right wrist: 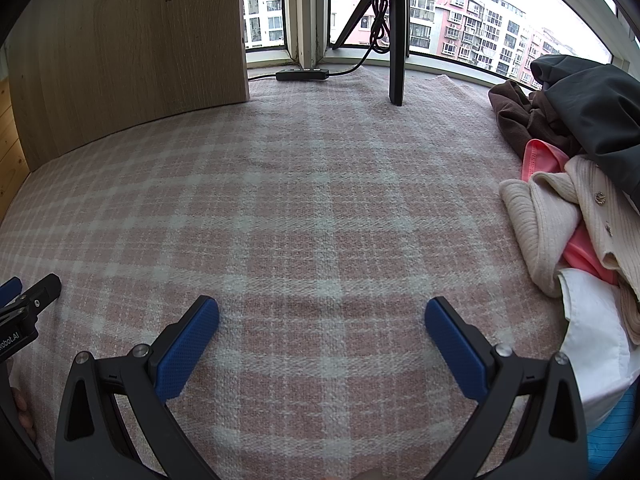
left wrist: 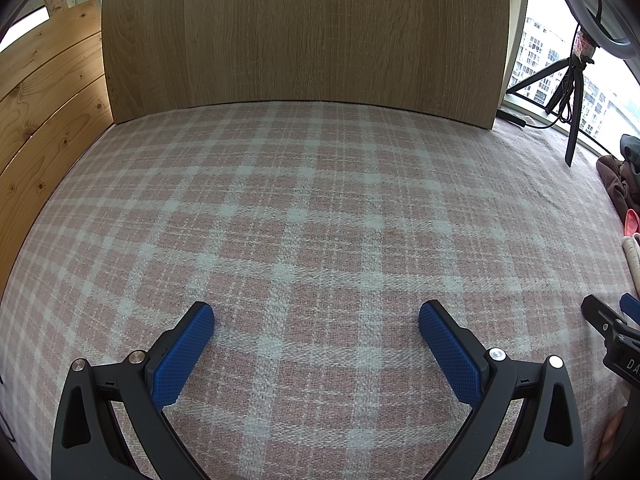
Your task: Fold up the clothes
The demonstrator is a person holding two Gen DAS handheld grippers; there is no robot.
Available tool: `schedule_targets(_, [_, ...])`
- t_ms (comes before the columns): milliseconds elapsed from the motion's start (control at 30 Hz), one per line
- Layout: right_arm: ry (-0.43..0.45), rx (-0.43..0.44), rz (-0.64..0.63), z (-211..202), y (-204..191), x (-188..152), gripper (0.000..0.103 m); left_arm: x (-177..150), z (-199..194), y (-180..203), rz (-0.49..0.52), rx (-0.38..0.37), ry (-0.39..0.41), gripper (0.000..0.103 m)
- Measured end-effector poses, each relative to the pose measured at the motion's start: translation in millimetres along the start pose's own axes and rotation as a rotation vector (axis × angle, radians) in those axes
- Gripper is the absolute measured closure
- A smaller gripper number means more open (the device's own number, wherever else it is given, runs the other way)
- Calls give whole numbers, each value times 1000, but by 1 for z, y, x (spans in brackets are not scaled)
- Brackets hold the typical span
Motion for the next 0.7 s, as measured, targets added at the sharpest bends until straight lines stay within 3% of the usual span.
schedule_targets(700, [-19, 7, -9, 4, 1, 3, 0, 0, -2, -1, 6, -12, -17, 0])
Point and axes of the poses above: each gripper's, at about its wrist camera, not at the fingertips, and z roughly the way its jaws point, y to its right, x to its top, the point moved 1 cm from there along z, roughly the way its jaws point, and after that the axes turned 13 degrees about y, right-handed, at the moved point
